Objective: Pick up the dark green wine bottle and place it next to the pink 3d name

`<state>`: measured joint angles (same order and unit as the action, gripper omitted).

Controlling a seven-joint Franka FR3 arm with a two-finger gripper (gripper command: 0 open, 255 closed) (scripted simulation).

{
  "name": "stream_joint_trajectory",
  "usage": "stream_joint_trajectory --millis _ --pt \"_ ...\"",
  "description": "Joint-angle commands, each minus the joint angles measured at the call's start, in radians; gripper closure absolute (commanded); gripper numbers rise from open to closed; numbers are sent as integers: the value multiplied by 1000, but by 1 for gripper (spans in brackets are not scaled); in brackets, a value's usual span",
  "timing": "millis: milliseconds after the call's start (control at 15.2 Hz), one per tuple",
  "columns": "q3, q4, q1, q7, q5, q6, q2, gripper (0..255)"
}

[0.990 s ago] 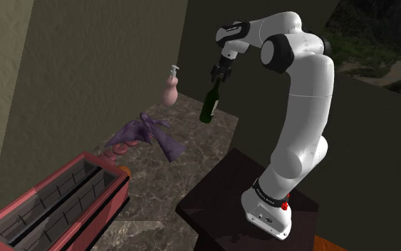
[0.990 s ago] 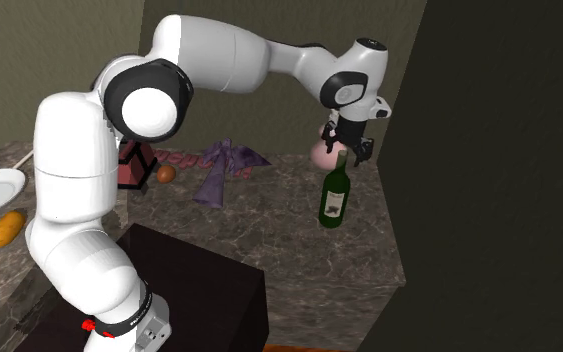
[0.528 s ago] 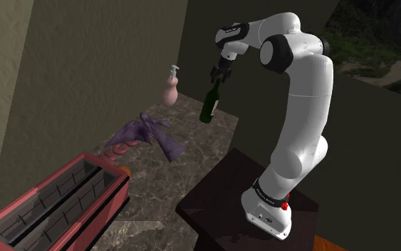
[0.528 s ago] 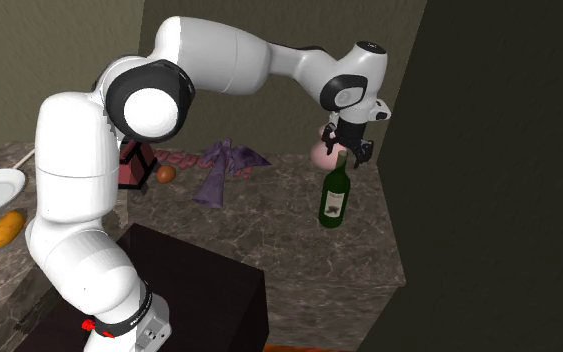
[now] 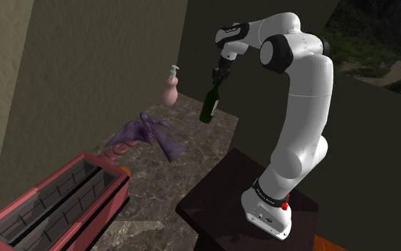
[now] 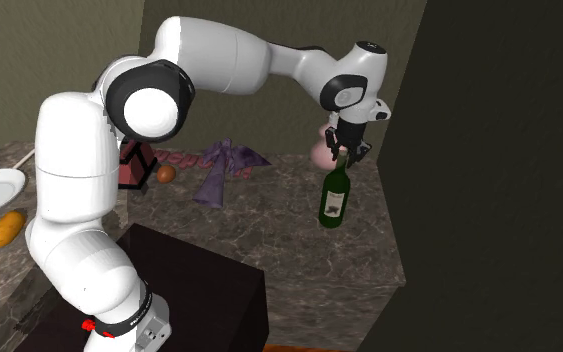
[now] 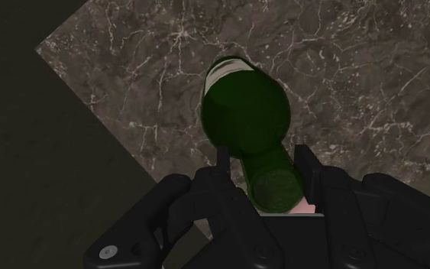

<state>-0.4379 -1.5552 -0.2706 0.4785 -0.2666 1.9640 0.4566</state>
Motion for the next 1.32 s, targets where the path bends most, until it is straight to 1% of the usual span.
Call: stream_joint_trajectory --millis 0,132,1254 --pt "0 0 0 0 0 0 0 255" --pt "0 0 0 0 0 0 0 255" --pt "-13 179 -12 -29 24 -206 -33 255"
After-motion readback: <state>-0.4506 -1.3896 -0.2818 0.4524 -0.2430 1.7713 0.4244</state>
